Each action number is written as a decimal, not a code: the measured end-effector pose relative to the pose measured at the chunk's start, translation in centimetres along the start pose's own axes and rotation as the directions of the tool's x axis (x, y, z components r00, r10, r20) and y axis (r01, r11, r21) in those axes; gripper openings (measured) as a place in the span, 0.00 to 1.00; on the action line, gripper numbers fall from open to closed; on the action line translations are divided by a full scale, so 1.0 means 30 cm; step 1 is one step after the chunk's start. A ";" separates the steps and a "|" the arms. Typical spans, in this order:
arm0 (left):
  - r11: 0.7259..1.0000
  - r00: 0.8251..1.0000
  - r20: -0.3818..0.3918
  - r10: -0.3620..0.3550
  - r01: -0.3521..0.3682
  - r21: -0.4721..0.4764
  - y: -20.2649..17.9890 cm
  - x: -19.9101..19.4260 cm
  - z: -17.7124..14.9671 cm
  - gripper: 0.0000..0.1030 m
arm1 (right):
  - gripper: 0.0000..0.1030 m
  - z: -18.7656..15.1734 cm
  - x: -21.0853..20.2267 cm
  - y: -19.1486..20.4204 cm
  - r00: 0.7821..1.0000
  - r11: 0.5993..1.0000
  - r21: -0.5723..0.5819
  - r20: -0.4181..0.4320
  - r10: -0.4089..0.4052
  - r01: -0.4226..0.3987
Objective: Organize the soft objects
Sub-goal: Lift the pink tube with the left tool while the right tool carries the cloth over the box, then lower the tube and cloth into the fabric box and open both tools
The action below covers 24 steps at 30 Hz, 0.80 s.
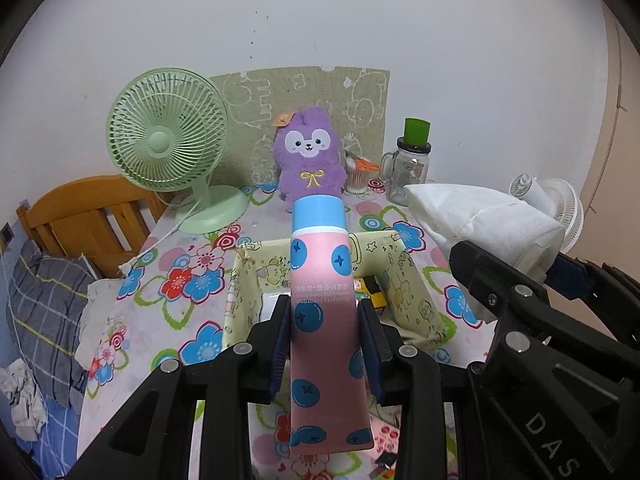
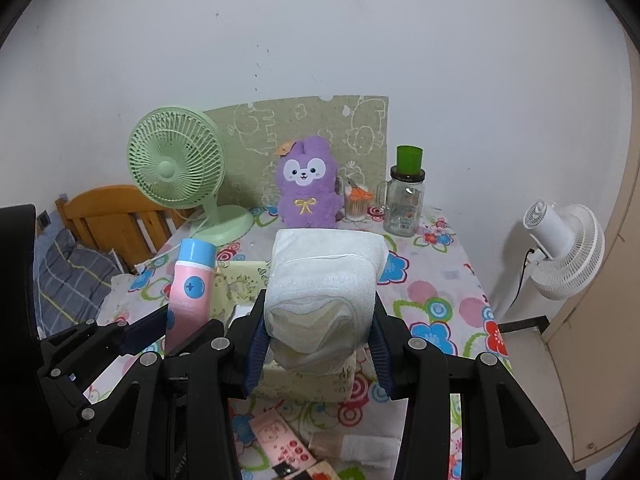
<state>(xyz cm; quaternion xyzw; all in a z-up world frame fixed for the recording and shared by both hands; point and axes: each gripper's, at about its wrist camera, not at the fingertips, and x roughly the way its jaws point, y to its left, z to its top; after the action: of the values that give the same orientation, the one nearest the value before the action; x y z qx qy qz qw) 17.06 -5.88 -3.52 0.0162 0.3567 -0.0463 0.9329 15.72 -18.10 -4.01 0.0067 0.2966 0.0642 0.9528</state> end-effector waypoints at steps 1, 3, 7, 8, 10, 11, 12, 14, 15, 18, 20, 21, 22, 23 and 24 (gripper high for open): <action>1.000 1.000 -0.003 0.000 0.000 0.000 -0.001 0.012 0.006 0.32 | 0.47 0.005 0.015 -0.001 1.000 1.000 0.000 -0.003 -0.001 0.001; 1.000 1.000 -0.008 -0.002 0.002 0.000 0.002 0.038 0.019 0.32 | 0.47 0.018 0.049 -0.005 1.000 1.000 0.002 -0.012 -0.002 0.002; 1.000 1.000 -0.019 -0.010 0.010 -0.006 0.008 0.086 0.042 0.32 | 0.47 0.041 0.094 -0.009 1.000 1.000 0.005 -0.017 -0.007 0.007; 1.000 1.000 -0.022 -0.011 0.011 -0.007 0.010 0.095 0.046 0.32 | 0.47 0.046 0.105 -0.009 1.000 1.000 0.005 -0.018 -0.007 0.007; 1.000 1.000 -0.024 -0.009 0.009 -0.005 0.013 0.115 0.058 0.32 | 0.47 0.057 0.129 -0.011 1.000 1.000 0.009 -0.022 -0.005 0.005; 1.000 1.000 -0.023 -0.007 0.007 -0.004 0.014 0.124 0.066 0.32 | 0.47 0.061 0.138 -0.013 1.000 1.000 0.013 -0.024 -0.002 0.003; 1.000 1.000 -0.022 -0.004 0.004 -0.001 0.015 0.133 0.072 0.32 | 0.47 0.065 0.148 -0.014 1.000 1.000 0.015 -0.027 0.000 0.000; 1.000 1.000 -0.027 -0.005 0.006 0.000 0.018 0.153 0.078 0.32 | 0.47 0.071 0.172 -0.015 0.999 1.000 0.015 -0.032 -0.002 0.003; 1.000 0.999 -0.034 -0.006 0.006 -0.001 0.022 0.168 0.078 0.32 | 0.47 0.072 0.185 -0.015 0.999 1.000 0.013 -0.036 -0.007 0.008; 1.000 0.999 -0.052 -0.008 0.007 -0.008 0.033 0.207 0.076 0.32 | 0.47 0.069 0.225 -0.012 0.998 1.000 0.014 -0.055 -0.008 0.009; 1.000 0.998 -0.067 0.001 -0.002 -0.012 0.042 0.238 0.071 0.32 | 0.47 0.060 0.249 -0.009 0.998 1.000 0.016 -0.070 -0.004 0.005; 1.000 0.998 -0.068 0.009 -0.010 -0.011 0.044 0.248 0.070 0.34 | 0.47 0.058 0.258 -0.008 0.997 1.000 0.015 -0.076 -0.004 0.005; 1.000 0.998 -0.059 0.030 -0.030 -0.007 0.044 0.254 0.067 0.38 | 0.47 0.055 0.269 -0.007 0.996 1.000 0.015 -0.084 -0.006 0.008; 0.999 0.998 -0.050 0.046 -0.046 -0.001 0.044 0.258 0.065 0.41 | 0.47 0.052 0.279 -0.007 0.996 1.000 0.016 -0.091 -0.008 0.010; 0.998 0.997 -0.042 0.058 -0.058 0.007 0.041 0.262 0.061 0.50 | 0.47 0.047 0.292 -0.007 0.995 1.000 0.018 -0.100 -0.005 0.007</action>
<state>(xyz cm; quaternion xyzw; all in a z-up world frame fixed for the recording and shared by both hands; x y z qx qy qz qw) 24.22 -5.35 -7.40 0.0303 0.3757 -0.0199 0.9260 23.68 -17.17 -7.81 0.0113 0.3444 0.0588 0.9369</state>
